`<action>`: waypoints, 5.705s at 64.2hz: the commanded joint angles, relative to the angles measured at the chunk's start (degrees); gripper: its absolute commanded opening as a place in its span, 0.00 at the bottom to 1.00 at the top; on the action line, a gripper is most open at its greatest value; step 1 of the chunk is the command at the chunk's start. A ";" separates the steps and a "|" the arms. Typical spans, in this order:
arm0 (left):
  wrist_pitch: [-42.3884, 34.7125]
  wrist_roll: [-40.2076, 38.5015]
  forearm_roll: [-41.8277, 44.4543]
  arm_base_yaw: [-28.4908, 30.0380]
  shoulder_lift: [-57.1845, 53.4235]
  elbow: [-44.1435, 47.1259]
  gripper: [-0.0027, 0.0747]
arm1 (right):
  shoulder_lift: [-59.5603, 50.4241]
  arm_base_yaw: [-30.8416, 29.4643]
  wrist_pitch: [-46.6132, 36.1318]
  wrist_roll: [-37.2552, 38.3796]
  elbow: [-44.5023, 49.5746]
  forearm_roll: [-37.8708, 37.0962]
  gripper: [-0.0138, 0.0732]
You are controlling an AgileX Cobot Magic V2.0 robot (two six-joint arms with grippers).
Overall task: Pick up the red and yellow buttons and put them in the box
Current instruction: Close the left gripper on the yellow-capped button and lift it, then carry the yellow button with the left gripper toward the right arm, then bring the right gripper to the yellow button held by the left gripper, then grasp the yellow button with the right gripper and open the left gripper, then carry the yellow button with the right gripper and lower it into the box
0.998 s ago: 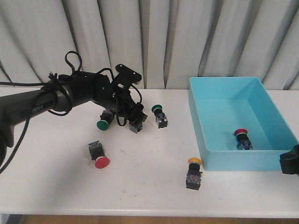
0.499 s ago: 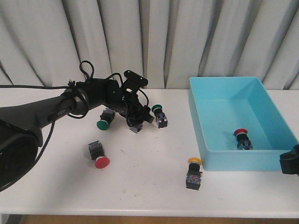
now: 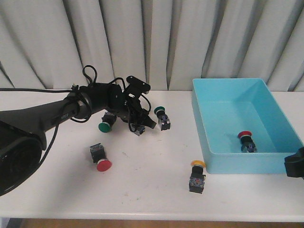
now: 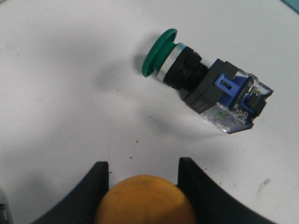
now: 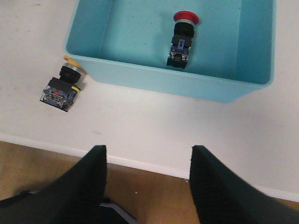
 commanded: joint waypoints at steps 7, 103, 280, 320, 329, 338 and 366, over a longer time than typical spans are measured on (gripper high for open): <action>-0.86 -0.54 -0.95 0.12 -4.33 -1.83 0.26 | -0.71 -0.11 -2.38 -0.46 -1.58 0.52 0.61; 15.26 46.62 -86.61 1.45 -50.25 57.81 0.24 | -0.71 -0.11 -2.38 -0.46 -1.58 0.52 0.61; 15.14 46.51 -86.63 4.10 -50.19 57.51 0.24 | 27.46 42.82 -34.08 -33.26 -11.11 15.45 0.48; 17.29 46.57 -86.36 4.10 -50.19 57.51 0.74 | 27.46 42.82 -34.08 -33.26 -11.11 16.99 0.42; 17.16 46.71 -85.25 4.10 -50.19 57.51 0.74 | 27.46 42.50 -33.72 -33.26 -11.11 16.76 0.42; 16.19 46.71 -82.67 4.10 -50.19 57.51 0.74 | 26.94 39.93 -30.28 -33.45 -11.11 16.26 0.42; 14.04 46.71 -81.60 4.10 -50.19 57.51 0.74 | 19.78 16.12 -10.13 -19.65 -11.29 7.85 0.42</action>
